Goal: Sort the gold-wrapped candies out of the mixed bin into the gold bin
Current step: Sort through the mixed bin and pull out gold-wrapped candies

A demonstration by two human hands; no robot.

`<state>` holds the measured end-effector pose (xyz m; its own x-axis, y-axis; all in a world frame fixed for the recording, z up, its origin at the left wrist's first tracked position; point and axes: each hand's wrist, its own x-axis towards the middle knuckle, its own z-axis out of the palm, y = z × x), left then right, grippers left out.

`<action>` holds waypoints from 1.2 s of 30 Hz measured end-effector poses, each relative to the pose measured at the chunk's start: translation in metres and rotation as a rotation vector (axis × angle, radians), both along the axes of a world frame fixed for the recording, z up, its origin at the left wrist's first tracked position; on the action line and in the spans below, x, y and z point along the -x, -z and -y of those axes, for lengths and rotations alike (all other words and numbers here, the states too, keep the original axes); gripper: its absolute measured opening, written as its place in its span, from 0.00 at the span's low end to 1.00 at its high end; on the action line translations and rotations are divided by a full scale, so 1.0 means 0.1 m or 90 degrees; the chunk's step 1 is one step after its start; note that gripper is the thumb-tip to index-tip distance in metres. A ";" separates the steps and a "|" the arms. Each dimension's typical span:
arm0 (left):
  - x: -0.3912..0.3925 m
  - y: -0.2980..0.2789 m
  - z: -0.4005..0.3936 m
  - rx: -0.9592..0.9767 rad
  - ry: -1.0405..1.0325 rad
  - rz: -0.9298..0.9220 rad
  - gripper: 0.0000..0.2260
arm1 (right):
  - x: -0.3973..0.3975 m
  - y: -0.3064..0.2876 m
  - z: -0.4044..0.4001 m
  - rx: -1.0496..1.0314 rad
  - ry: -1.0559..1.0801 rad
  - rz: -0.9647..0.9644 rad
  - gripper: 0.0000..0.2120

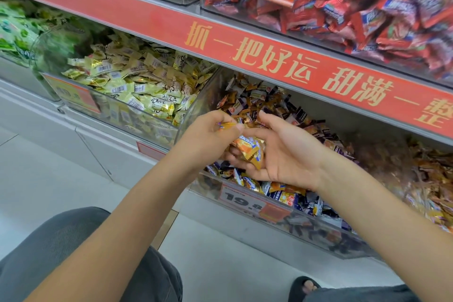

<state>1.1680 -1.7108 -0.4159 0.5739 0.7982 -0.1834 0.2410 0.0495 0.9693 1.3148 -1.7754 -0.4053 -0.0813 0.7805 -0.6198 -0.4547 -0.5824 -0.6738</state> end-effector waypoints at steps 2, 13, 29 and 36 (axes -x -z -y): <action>-0.04 0.01 0.03 -0.014 -0.006 -0.017 0.10 | 0.04 0.03 -0.01 0.006 0.038 -0.057 0.26; -0.12 -0.07 0.08 0.127 0.037 0.156 0.25 | 0.22 0.11 -0.04 0.015 0.285 -0.202 0.16; 0.08 -0.20 0.21 -0.068 0.028 0.012 0.09 | -0.36 -0.27 0.76 -0.115 0.486 -0.301 0.13; 0.05 -0.08 0.24 -0.154 0.068 -0.081 0.11 | -0.76 -0.43 1.45 -0.138 0.595 -0.109 0.14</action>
<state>1.1631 -1.7348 -0.4080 0.6418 0.7635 -0.0710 0.3523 -0.2114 0.9117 1.3909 -1.9206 -0.3624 0.5533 0.6721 -0.4922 -0.7721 0.1921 -0.6057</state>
